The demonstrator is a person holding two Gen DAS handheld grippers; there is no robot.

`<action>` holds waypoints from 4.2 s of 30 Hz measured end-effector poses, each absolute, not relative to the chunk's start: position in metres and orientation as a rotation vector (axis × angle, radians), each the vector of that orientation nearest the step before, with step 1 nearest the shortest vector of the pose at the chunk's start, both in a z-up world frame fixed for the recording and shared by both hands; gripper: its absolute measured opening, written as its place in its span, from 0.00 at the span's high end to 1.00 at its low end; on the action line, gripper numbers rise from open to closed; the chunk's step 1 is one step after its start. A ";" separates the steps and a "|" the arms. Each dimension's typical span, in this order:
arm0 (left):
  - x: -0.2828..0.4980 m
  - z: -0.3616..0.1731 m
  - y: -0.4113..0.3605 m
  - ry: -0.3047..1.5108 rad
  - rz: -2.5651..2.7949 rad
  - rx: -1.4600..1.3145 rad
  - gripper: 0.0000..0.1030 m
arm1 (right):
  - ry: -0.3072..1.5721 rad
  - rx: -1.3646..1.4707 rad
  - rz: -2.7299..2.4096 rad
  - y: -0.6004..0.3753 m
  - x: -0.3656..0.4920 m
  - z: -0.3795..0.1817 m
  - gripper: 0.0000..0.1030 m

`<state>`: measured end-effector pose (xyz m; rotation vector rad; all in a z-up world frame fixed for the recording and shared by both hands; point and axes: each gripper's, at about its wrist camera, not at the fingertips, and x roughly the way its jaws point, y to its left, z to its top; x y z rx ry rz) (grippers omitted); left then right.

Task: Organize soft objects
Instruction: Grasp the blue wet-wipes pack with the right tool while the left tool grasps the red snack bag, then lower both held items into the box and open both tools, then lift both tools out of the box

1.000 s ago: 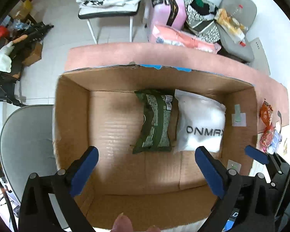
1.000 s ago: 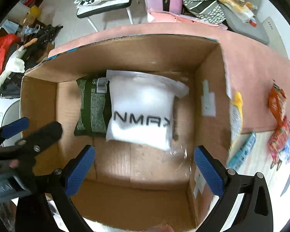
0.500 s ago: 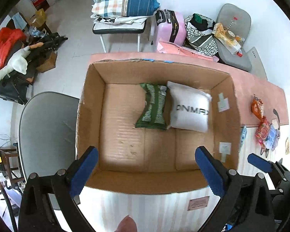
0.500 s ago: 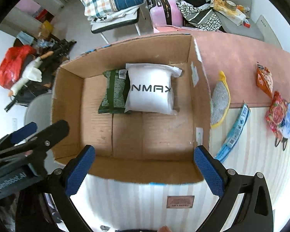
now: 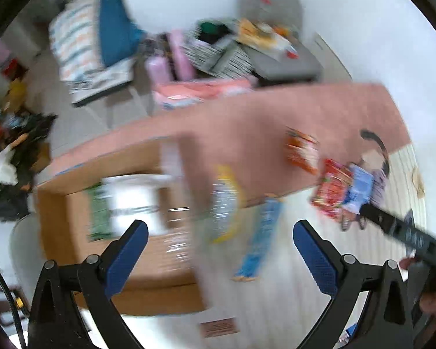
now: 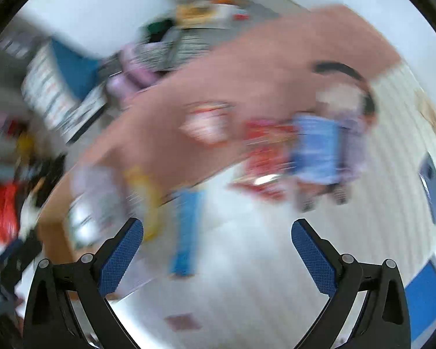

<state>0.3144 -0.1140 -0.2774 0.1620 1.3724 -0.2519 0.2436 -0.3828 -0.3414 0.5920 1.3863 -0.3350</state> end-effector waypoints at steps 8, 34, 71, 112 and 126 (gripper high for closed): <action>0.331 -0.374 -0.243 1.537 -0.367 0.325 0.24 | 1.532 0.645 -0.427 -0.480 0.283 -0.442 0.30; 0.349 -0.482 -0.350 1.715 -0.426 0.476 0.30 | 1.714 0.551 -0.342 -0.534 0.291 -0.484 0.44; 0.294 -0.262 0.063 1.424 -0.105 0.009 0.60 | 1.487 0.238 0.270 -0.099 0.297 -0.294 0.70; 0.340 -0.354 0.209 1.563 0.032 -0.090 0.03 | 1.656 0.021 0.144 0.029 0.302 -0.418 0.00; 0.245 -0.286 0.200 1.378 0.032 -0.110 0.00 | 1.472 -0.004 0.105 0.000 0.254 -0.329 0.00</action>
